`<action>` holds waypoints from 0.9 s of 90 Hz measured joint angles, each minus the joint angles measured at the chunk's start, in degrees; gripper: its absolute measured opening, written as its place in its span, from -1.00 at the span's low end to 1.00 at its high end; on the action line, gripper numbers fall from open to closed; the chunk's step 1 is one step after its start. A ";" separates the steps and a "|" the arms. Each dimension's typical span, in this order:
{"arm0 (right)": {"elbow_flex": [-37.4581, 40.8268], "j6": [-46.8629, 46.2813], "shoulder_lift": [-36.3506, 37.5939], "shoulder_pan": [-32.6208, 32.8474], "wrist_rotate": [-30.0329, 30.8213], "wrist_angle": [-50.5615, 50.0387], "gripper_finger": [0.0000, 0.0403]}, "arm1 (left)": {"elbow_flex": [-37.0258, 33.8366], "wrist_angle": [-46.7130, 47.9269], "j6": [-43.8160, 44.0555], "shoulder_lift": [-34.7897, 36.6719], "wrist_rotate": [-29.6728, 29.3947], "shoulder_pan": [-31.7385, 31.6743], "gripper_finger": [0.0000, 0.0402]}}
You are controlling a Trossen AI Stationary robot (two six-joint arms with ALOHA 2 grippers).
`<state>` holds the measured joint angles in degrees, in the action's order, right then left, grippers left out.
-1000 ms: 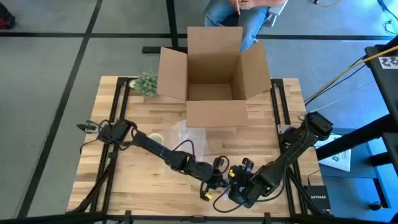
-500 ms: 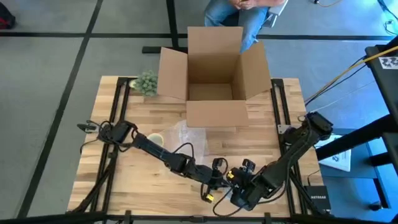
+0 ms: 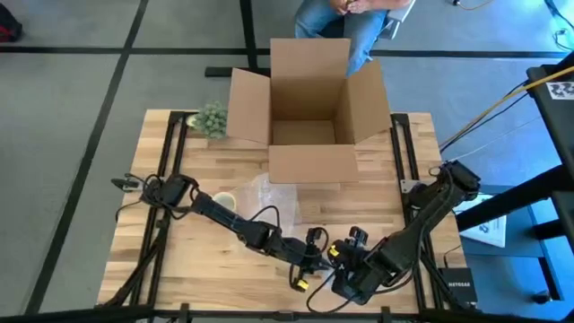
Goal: Wrap mug
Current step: Wrap the red mug with the right bubble wrap
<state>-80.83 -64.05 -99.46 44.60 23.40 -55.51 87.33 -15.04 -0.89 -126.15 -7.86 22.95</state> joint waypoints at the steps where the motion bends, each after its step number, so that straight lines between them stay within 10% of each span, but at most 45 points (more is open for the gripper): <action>1: 0.32 0.00 0.00 0.00 0.00 0.12 -0.26 | -0.01 -0.05 -0.03 0.00 0.00 0.02 -0.92; 23: 4.49 0.04 -0.02 0.00 -1.89 5.41 -0.94 | -0.04 -0.40 -0.21 -0.02 0.00 0.23 -0.92; 81: 15.27 -2.97 -1.21 -0.10 -5.72 22.09 -1.00 | -0.07 -0.70 -0.65 -0.04 0.35 0.30 -0.92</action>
<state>-65.56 -67.02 -100.67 44.50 17.68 -33.42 87.26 -15.75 -1.54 -126.19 -7.51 23.25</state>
